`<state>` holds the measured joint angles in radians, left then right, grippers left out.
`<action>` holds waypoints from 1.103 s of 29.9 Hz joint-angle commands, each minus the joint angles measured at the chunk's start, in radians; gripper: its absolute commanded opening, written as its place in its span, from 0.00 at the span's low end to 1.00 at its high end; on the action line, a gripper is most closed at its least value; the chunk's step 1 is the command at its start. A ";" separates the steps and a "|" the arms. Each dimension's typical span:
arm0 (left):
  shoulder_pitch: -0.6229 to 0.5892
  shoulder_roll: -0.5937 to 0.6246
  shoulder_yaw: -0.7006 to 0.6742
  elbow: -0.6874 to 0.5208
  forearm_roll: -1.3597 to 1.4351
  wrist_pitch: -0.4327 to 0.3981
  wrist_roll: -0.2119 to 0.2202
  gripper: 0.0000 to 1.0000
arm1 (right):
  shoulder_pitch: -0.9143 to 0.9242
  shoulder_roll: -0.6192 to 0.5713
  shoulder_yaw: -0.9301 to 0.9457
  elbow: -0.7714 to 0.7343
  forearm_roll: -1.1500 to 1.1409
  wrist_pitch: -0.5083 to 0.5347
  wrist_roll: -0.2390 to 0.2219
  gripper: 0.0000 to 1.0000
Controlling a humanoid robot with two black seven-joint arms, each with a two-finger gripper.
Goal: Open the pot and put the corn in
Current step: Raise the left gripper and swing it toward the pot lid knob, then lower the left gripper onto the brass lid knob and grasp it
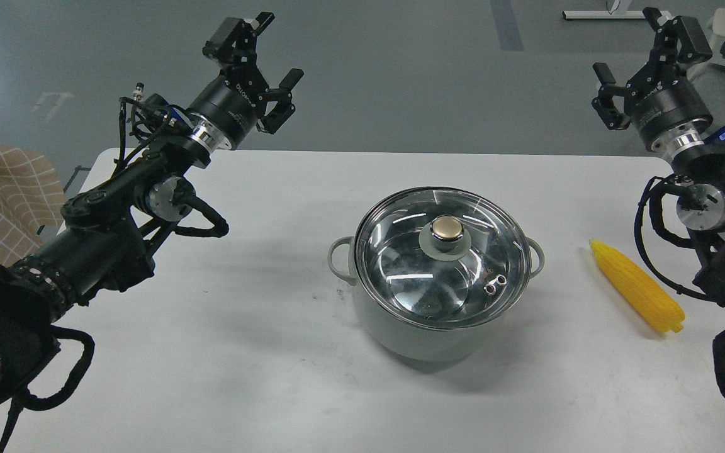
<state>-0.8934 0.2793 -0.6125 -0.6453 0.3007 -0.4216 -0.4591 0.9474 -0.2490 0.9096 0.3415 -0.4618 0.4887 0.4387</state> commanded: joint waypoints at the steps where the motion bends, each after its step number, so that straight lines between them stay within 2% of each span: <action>1: 0.004 -0.003 0.000 0.001 -0.002 -0.014 -0.004 0.98 | 0.004 0.007 -0.002 -0.005 0.000 0.000 0.000 1.00; 11: 0.002 -0.002 -0.003 -0.001 -0.003 -0.017 -0.006 0.98 | 0.036 0.050 -0.006 -0.042 0.002 0.000 0.000 1.00; 19: -0.021 0.014 0.004 -0.023 0.023 -0.029 -0.015 0.98 | 0.033 0.031 -0.008 -0.041 0.002 0.000 0.000 1.00; 21: -0.086 0.064 0.005 -0.124 0.131 -0.023 -0.030 0.98 | 0.031 -0.010 -0.006 -0.035 0.002 0.000 0.000 1.00; 25: -0.142 0.119 0.010 -0.308 0.426 0.004 -0.030 0.98 | 0.030 -0.035 -0.008 -0.033 0.002 0.000 0.000 1.00; 27: -0.154 0.120 0.004 -0.436 0.724 0.052 -0.030 0.98 | 0.027 -0.049 -0.008 -0.032 0.002 0.000 0.000 1.00; 30: -0.144 0.109 0.014 -0.566 1.003 0.121 -0.030 0.98 | 0.013 -0.050 -0.006 -0.032 0.002 0.000 0.000 1.00; 33: -0.102 0.077 0.060 -0.634 1.350 0.213 -0.030 0.98 | 0.004 -0.068 -0.005 -0.022 0.003 0.000 0.000 1.00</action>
<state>-1.0344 0.3851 -0.5956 -1.2050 1.3133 -0.2956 -0.4891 0.9599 -0.2991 0.9029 0.3111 -0.4602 0.4887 0.4387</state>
